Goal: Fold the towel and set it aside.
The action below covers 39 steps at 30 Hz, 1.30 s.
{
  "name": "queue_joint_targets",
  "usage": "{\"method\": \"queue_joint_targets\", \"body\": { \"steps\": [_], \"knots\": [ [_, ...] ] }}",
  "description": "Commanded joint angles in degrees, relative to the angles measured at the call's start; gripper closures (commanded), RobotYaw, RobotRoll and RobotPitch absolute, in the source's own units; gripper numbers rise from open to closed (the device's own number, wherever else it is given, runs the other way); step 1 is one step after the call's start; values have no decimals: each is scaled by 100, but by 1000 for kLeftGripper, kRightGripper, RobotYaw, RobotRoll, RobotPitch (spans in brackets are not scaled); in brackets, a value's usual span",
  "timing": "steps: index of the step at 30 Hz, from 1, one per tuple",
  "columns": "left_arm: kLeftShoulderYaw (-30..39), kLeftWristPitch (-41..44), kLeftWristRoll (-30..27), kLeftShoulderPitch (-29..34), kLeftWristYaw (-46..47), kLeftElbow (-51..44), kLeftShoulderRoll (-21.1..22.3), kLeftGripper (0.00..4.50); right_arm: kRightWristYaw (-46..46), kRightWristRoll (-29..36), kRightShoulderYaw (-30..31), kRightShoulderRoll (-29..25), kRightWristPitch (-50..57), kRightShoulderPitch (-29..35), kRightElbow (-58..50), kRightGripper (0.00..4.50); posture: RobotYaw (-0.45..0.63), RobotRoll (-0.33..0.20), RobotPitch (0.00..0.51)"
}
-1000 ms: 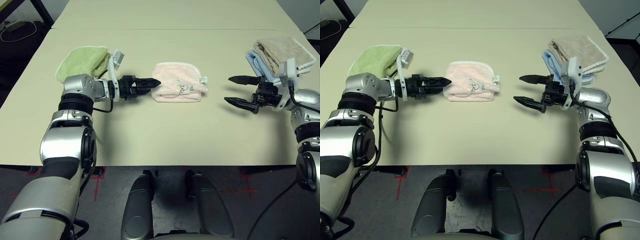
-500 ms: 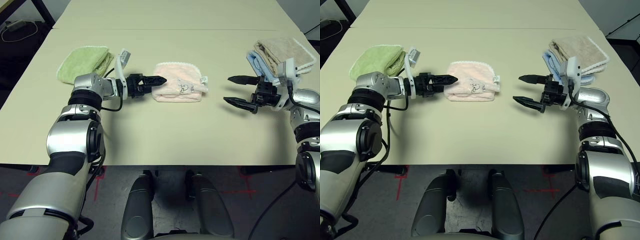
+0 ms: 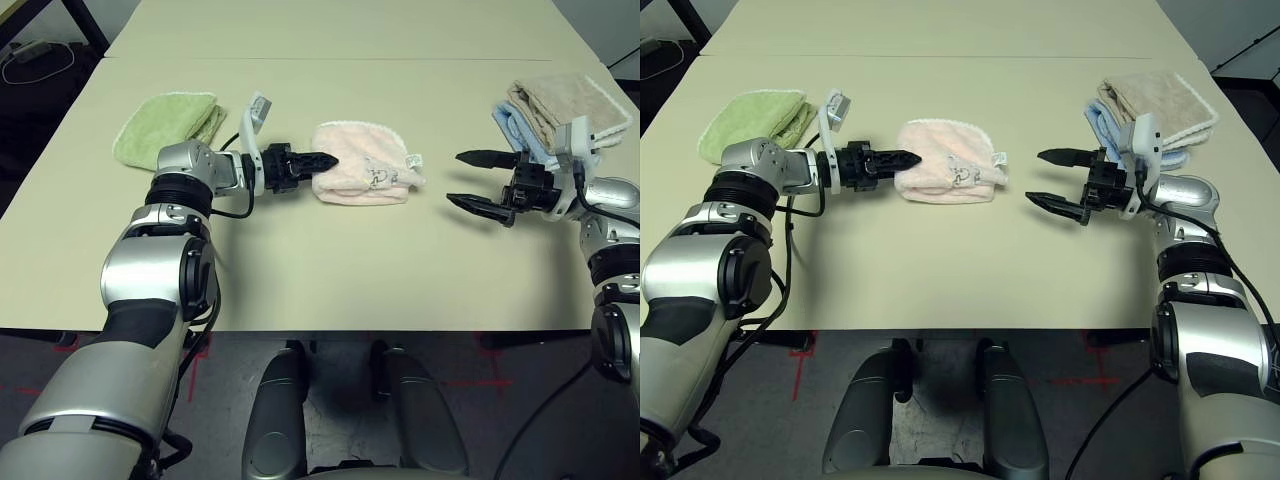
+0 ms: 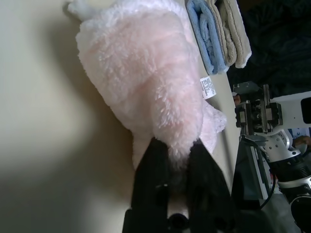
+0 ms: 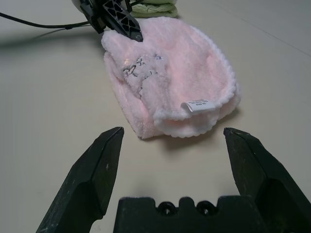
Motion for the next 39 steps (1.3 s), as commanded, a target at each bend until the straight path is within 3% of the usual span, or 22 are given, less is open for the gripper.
{"method": "queue_joint_targets", "body": {
  "steps": [1,8,16,29,39],
  "knots": [
    [-73,68,72,86,-23,38,-21,4476,2,-25,44,-1,-60,58,7,0,7,0,201],
    [337,86,-186,82,114,-33,68,4476,-23,-27,41,-11,-64,75,-1,0,6,0,202],
    [1314,205,-901,26,572,-349,316,4476,-87,-13,29,19,-74,102,-20,0,21,0,201],
    [2190,174,-1705,-4,1330,-1482,828,4476,-351,124,-44,346,163,-136,34,0,61,0,200],
    [2366,-1150,-1673,17,2130,-1604,1111,4476,-530,364,-180,571,432,-243,-106,0,67,0,200]
  ]
}}
